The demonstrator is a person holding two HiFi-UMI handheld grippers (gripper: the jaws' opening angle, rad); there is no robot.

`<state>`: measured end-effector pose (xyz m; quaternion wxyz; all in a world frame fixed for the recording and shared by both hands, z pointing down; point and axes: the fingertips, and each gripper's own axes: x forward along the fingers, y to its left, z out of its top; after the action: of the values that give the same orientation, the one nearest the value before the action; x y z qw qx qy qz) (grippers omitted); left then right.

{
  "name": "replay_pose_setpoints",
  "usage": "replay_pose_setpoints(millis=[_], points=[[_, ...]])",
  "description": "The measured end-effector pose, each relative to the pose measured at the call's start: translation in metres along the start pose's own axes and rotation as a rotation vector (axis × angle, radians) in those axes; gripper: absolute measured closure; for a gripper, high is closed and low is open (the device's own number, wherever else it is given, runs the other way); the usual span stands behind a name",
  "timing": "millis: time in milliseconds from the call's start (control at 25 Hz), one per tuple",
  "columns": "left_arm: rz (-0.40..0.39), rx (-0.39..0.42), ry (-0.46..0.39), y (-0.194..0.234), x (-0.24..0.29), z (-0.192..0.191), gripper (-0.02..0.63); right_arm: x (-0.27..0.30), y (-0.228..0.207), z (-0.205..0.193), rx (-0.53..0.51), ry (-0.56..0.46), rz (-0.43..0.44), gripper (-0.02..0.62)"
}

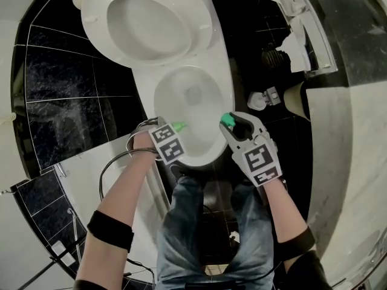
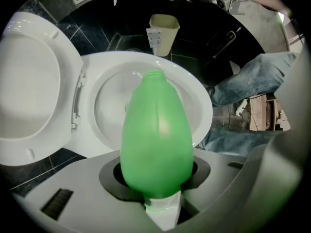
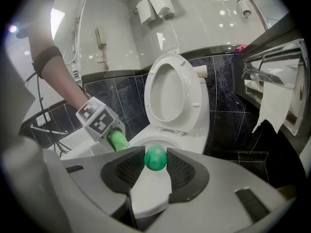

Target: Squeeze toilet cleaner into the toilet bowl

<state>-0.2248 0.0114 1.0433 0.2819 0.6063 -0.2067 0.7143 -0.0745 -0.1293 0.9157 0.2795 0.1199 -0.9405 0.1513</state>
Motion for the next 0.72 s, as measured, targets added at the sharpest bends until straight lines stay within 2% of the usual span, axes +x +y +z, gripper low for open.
replay_pose_setpoints(millis=[280,720], points=[[0.015,0.104,0.054,-0.006,0.012,0.005,0.437,-0.001,-0.010,-0.007,0.014,0.004,-0.028,0.439],[0.038,0.201,0.109,-0.009,0.020,0.020,0.437,-0.011,-0.021,-0.018,0.038,0.004,-0.060,0.439]])
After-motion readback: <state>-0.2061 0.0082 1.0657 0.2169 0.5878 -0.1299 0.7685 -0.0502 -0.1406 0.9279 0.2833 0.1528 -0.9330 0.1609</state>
